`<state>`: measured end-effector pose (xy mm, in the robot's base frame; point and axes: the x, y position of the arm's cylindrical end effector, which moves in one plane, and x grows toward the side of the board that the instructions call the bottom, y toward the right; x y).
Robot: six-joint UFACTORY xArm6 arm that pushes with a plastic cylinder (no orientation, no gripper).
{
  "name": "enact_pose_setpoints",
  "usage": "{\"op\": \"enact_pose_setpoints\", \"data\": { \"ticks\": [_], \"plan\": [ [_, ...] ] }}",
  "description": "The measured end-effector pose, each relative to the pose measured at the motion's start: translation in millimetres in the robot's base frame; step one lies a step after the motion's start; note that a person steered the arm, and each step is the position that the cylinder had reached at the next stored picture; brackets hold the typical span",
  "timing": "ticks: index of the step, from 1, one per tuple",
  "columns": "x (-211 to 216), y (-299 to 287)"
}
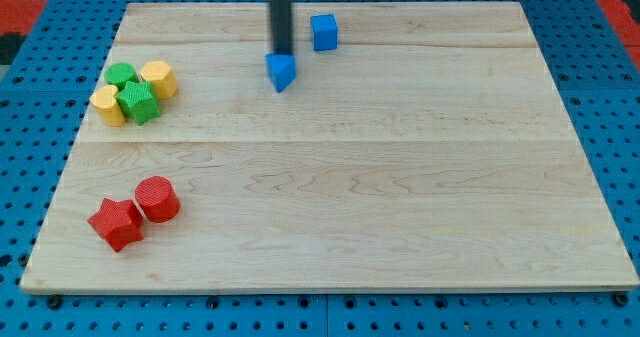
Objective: Place the blue triangle diagonally to the top right side of the red circle
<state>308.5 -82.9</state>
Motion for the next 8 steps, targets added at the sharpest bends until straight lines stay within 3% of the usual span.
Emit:
{"op": "enact_pose_setpoints", "data": {
  "ticks": [1,2,3,4,5,7,8],
  "plan": [
    [54.3,-6.0],
    [38.3,-5.9],
    [-14.0,41.0],
    [26.9,52.9],
    [104.7,58.6],
    [23.6,39.7],
    [32.0,7.0]
  ]
}}
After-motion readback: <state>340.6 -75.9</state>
